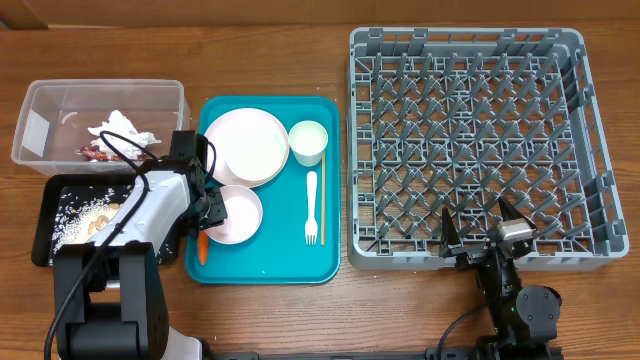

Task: Sort waste into correct bins and load items into the dishwasher rack
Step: 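Close the left gripper on the carrot and pull it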

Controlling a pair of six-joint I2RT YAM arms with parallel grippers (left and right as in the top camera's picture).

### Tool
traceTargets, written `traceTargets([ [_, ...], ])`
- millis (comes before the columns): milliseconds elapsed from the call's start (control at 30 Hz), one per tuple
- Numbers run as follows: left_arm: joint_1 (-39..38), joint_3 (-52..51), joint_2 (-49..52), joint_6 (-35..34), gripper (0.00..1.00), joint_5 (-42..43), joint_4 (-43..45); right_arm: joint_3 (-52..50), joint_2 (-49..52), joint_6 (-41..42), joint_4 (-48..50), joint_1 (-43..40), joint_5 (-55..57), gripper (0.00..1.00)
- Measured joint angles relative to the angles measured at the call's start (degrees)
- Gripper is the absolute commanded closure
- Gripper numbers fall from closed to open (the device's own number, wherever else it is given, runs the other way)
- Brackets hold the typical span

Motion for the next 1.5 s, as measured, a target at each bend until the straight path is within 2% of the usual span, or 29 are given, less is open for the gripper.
traceTargets([
  [67, 0.00, -0.20, 0.00, 0.17, 0.52, 0.00, 0.37, 0.00, 0.00, 0.00, -0.02, 0.00, -0.02, 0.00],
  [233, -0.02, -0.61, 0.00, 0.50, 0.52, 0.61, 1.27, 0.00, 0.00, 0.00, 0.02, -0.02, 0.00, 0.00],
  [300, -0.02, -0.87, 0.00, 0.52, 0.62, 0.68, 1.73, 0.00, 0.00, 0.00, 0.00, -0.02, 0.00, 0.00],
  [367, 0.04, -1.27, 0.00, 0.33, 0.79, 0.92, 2.01, 0.00, 0.00, 0.00, 0.00, -0.02, 0.00, 0.00],
  [600, 0.04, -1.27, -0.46, 0.81, 0.90, 2.80, 1.99, 0.00, 0.00, 0.00, 0.00, -0.02, 0.00, 0.00],
  [1100, 0.04, 4.59, -0.11, 0.90, 0.91, 2.73, -8.33, 0.00, 0.00, 0.02, 0.00, -0.02, -0.02, 0.00],
  [1200, 0.04, 5.92, -0.11, 1.03, 0.96, 2.75, -10.01, 0.00, 0.00, 0.00, 0.00, -0.02, 0.00, 0.00],
  [1500, 0.04, 8.74, -0.11, 1.88, 0.93, 2.73, -12.90, 0.00, 0.00, -0.02, 0.02, -0.02, 0.00, 0.00],
])
